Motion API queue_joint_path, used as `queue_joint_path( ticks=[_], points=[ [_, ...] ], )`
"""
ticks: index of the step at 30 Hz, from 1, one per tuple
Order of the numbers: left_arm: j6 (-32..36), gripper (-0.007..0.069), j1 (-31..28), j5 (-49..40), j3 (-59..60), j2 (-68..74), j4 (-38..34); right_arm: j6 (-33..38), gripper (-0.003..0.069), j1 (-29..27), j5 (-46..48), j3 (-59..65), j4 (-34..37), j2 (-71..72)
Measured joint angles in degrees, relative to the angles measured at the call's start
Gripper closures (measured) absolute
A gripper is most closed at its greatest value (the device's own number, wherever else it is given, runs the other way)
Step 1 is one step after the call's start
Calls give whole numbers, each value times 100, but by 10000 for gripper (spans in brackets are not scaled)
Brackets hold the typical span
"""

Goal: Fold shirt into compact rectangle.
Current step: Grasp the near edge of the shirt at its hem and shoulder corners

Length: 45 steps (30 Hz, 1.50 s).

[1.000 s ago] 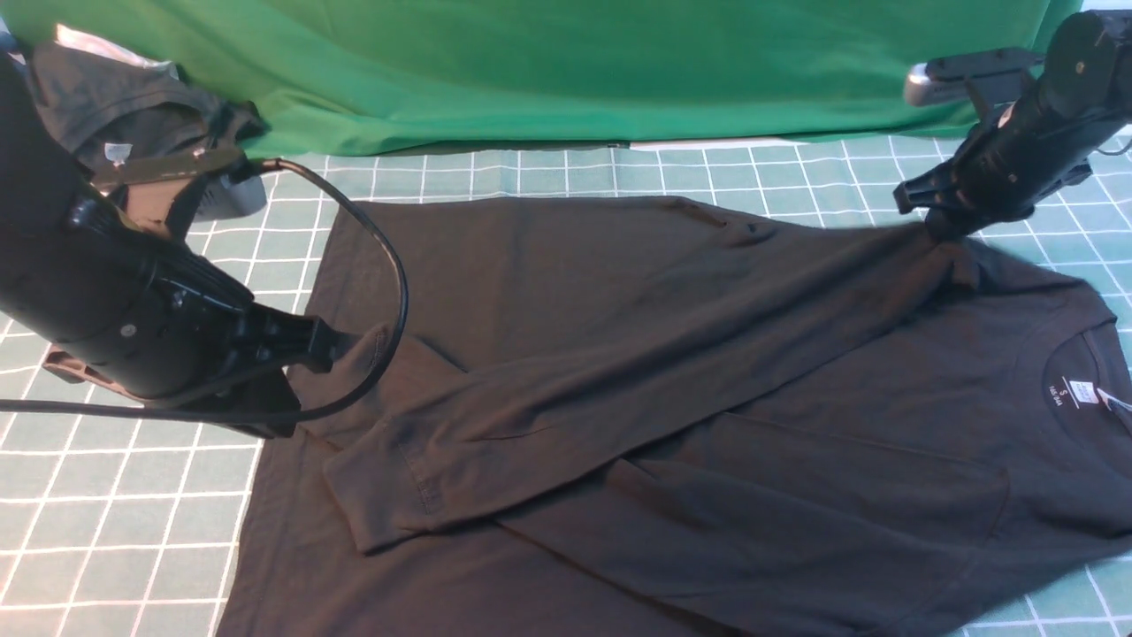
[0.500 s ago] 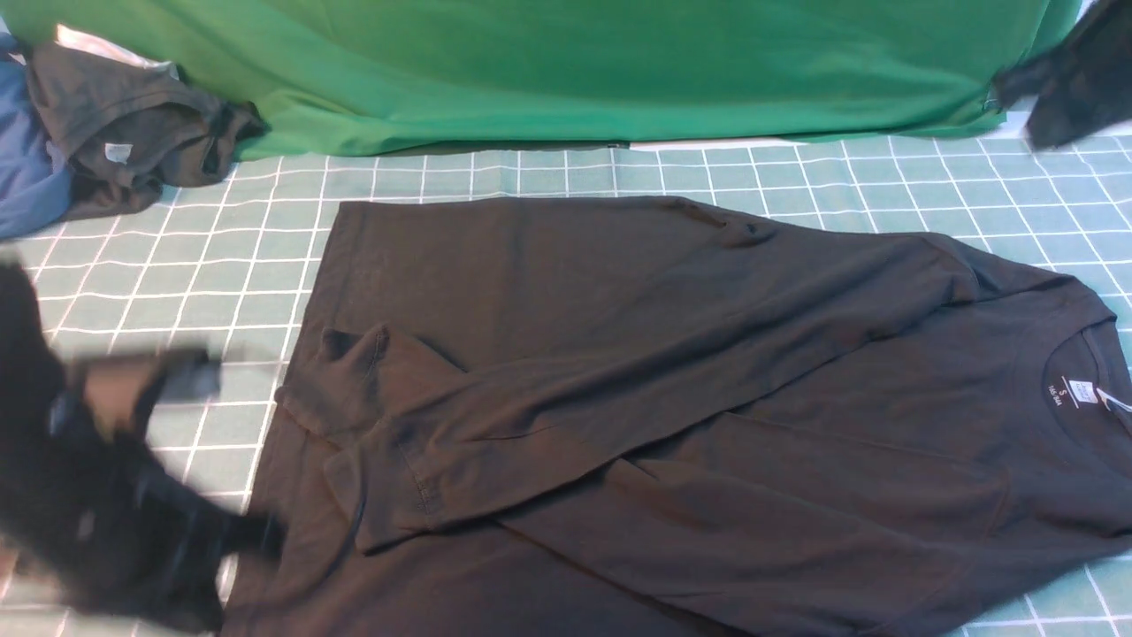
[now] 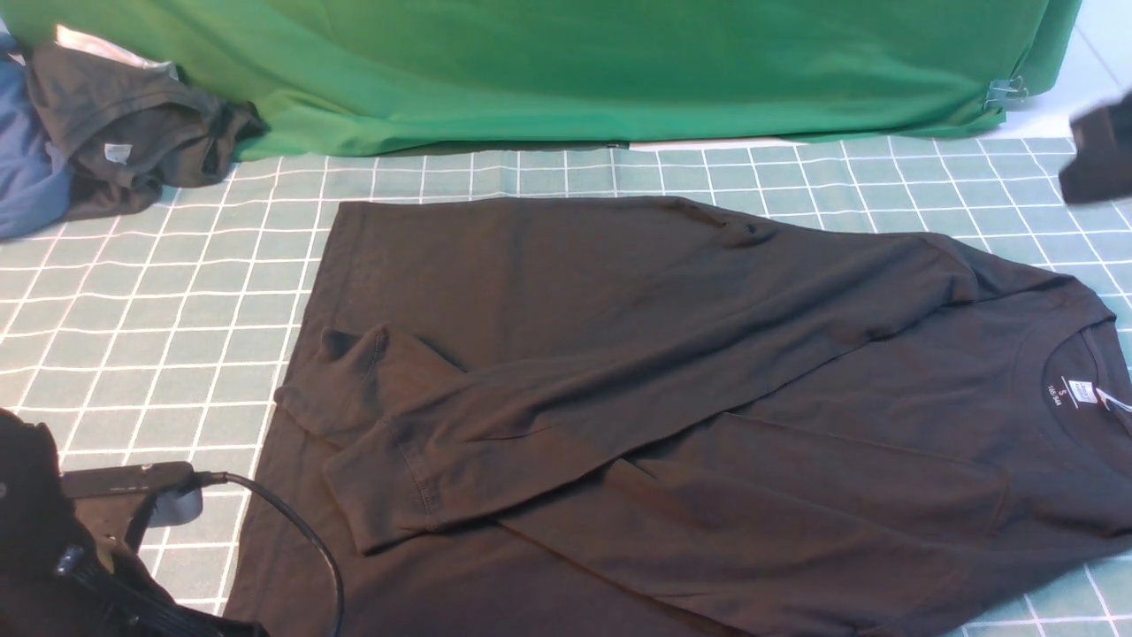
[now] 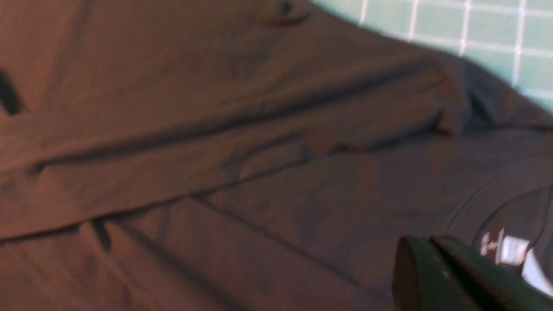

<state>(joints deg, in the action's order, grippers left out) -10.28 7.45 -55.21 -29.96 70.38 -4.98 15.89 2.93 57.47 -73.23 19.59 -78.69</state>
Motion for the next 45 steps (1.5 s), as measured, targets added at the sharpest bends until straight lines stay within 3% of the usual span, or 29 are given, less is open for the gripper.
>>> queue_joint_path(
  ticks=[1,6,10,13,15,17,21,24,27,31,38,41,45],
  points=[
    [18,350,0,59,0,0,21,30,635,0,-61,236,14,112],
    [360,142,0,189,-6,128,-162,119,635,0,-143,529,42,229],
    [471,83,0,201,-6,531,-251,132,635,0,-189,537,74,236],
    [488,80,0,325,-10,919,-251,137,635,0,-195,537,72,237],
    [528,95,0,411,-10,1046,-251,157,635,0,-195,537,75,237],
    [582,157,0,426,-29,1181,-184,241,635,0,-200,537,75,237],
    [587,330,-6,398,-52,1242,-110,262,635,0,-205,537,79,242],
    [843,523,-6,388,-86,1242,-334,284,635,0,-205,537,79,242],
    [942,601,-1,175,-213,1254,-454,296,635,0,-205,537,79,242],
    [817,617,-1,-251,-505,1010,-286,323,635,0,-170,537,79,242],
    [28,621,-14,-792,-719,-6,651,528,635,0,317,537,24,242],
    [-277,621,-261,-1122,-723,-351,1042,602,635,0,813,537,-21,242],
    [-351,621,-632,-1127,-723,-466,916,867,632,158,1121,648,-60,305]
  ],
)
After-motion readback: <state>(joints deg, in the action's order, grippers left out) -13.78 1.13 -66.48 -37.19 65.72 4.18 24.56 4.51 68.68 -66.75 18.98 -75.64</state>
